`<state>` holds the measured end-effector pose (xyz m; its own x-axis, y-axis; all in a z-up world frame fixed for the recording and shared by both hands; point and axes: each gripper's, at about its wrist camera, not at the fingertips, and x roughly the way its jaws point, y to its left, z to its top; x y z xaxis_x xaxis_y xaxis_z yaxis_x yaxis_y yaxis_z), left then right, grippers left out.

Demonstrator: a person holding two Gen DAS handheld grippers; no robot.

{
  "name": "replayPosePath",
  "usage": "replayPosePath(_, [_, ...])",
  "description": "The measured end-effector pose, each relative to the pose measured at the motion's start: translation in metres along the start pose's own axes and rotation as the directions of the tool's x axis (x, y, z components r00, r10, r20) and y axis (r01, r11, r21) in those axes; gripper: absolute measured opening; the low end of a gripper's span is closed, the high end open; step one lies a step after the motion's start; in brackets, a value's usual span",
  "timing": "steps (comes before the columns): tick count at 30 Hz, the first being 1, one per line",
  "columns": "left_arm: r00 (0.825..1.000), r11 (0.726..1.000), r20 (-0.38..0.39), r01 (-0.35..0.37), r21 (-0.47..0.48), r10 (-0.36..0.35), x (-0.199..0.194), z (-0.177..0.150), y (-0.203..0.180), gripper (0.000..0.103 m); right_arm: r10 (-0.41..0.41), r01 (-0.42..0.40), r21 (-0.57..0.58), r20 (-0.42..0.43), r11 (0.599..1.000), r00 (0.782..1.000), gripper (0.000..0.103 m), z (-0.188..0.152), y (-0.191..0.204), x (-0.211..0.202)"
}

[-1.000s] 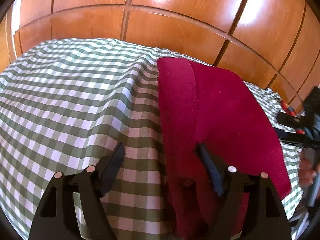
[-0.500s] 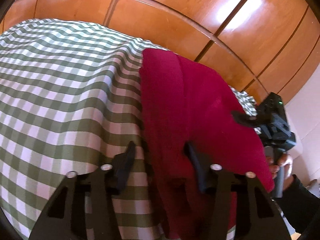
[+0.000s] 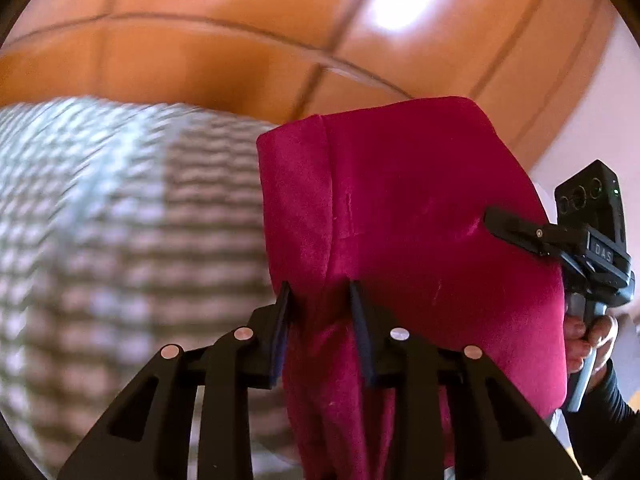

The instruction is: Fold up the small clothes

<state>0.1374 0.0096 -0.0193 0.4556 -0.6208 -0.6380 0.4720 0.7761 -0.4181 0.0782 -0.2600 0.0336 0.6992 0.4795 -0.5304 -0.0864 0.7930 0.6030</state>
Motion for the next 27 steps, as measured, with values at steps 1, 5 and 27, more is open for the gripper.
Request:
replayPosePath(1, [1.000,0.999,-0.003,0.019,0.038,-0.019,0.013,0.011,-0.020,0.027,-0.022,0.021,0.020,0.031,1.000,0.999,0.042,0.004,-0.011,-0.014])
replayPosePath(5, [0.996,0.984,-0.047,0.085,0.158,-0.078,0.066,0.044,-0.093,0.027,-0.125,0.104,0.141,0.152,0.985,0.980,0.042,0.012,-0.065,-0.068])
replayPosePath(27, [0.982,0.899,-0.166,-0.006,0.437,0.087,0.170,0.049,-0.214,0.030,-0.530,0.510,0.234,0.029,0.828,0.847,0.069,-0.031,-0.168,-0.130])
